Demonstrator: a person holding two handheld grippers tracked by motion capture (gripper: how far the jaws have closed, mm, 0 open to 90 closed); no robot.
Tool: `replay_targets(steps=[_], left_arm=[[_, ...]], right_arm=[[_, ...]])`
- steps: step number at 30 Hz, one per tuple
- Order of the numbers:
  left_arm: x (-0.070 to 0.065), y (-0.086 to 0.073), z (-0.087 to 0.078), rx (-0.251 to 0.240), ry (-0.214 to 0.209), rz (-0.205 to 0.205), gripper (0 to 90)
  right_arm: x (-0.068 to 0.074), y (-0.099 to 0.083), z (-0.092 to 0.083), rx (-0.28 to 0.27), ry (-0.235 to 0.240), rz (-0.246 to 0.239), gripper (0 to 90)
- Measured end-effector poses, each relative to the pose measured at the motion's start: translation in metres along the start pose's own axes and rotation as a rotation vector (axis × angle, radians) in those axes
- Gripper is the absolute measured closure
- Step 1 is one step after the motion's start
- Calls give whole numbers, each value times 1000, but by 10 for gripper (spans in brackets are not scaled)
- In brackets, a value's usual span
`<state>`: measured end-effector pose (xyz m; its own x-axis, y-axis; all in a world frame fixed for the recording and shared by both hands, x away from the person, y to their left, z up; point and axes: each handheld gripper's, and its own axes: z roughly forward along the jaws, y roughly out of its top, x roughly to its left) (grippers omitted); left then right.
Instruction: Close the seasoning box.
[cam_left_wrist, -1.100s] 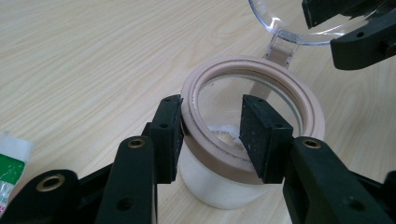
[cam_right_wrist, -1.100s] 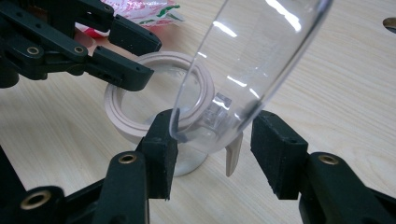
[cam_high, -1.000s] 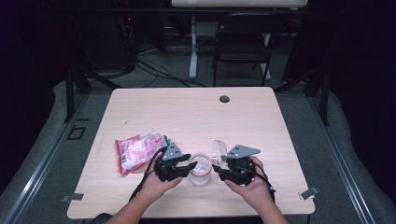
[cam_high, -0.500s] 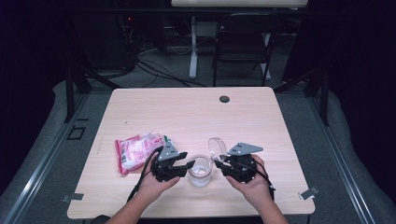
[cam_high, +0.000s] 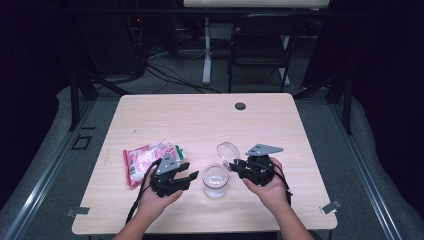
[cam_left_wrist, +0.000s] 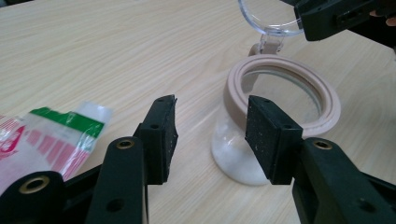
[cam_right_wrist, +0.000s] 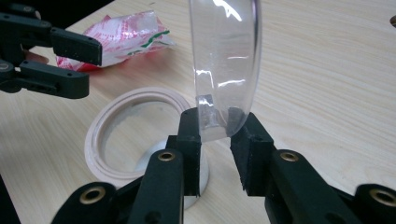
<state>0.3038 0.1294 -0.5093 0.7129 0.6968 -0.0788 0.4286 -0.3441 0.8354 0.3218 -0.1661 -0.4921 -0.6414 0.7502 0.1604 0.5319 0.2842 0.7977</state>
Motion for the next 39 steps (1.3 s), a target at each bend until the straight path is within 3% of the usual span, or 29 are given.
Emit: replay_targets(steps=[6, 15, 24, 30, 39], left_arm=[[7, -6, -8, -4, 38, -25, 528], [22, -12, -20, -20, 118, -50, 499], [41, -18, -19, 9, 175, -75, 478], [46, -19, -14, 18, 214, -45, 456], [49, -18, 1, 60, 225, 0, 453]], right_arm=[[-15, 5, 5, -17, 33, 48, 745], [-29, 10, 9, -53, 37, 92, 753], [-31, 9, 7, -54, 24, 101, 717], [-30, 6, 2, -67, -5, 101, 696], [-28, 2, -8, -79, -23, 97, 654]])
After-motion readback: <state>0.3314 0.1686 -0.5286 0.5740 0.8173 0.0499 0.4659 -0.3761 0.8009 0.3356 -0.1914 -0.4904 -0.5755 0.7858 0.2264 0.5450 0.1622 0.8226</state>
